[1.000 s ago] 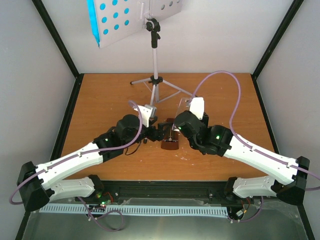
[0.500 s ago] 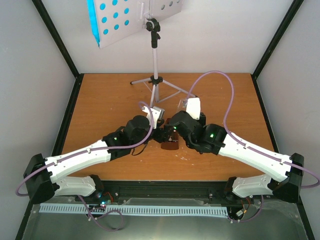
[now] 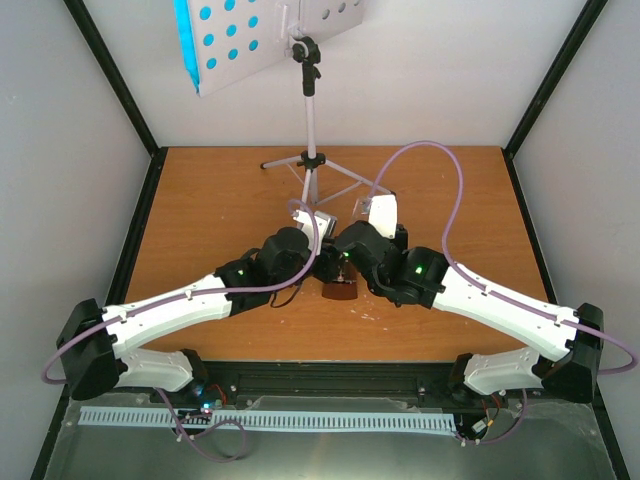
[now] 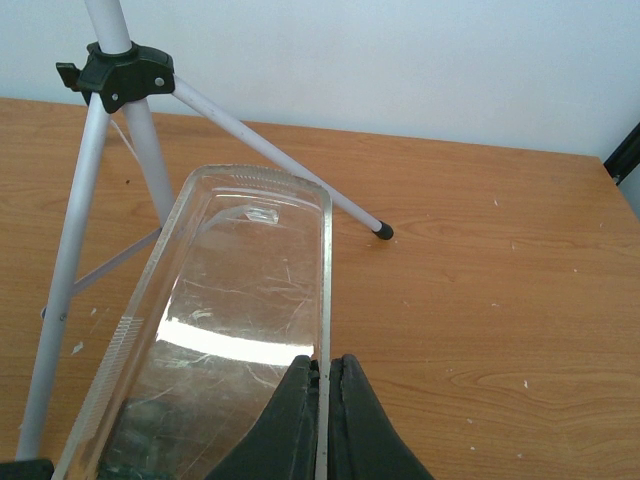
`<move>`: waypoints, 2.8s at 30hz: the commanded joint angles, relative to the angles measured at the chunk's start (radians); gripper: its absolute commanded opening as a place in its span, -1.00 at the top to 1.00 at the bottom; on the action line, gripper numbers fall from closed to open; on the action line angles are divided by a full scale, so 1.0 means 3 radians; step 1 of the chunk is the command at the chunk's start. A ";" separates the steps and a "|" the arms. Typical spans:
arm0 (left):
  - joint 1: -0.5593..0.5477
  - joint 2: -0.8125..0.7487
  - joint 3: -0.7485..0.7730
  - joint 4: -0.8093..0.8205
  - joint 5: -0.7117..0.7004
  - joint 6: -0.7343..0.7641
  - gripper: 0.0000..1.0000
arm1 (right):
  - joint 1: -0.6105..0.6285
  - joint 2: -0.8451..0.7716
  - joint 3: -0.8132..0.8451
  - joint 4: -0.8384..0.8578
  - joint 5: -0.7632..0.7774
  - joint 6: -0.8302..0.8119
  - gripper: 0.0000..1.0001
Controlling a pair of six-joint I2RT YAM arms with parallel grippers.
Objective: Pack up the instrument practice props
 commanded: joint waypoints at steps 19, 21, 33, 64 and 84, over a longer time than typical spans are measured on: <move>-0.0053 0.0044 0.0162 -0.0200 -0.0122 -0.0148 0.75 | -0.0004 0.0076 0.0100 0.0093 0.0032 0.0022 0.95; -0.0053 0.0043 0.0169 -0.0199 -0.0108 -0.0162 0.79 | -0.0003 0.0085 0.0100 0.0105 0.0015 0.0012 0.94; -0.0054 0.0090 0.0257 -0.0262 -0.0140 -0.0189 0.99 | 0.0000 0.0109 0.0066 0.0192 -0.0157 -0.0090 0.83; 0.0452 -0.0601 -0.0456 0.0775 0.1455 -0.0358 0.99 | -0.1914 -0.1618 -0.1197 0.2433 -0.5005 -0.0055 -0.99; 0.0606 -0.0769 -0.0461 0.1936 0.3213 -0.0997 0.99 | -0.1750 -0.1260 -0.1491 0.4986 -0.6395 0.1320 -0.70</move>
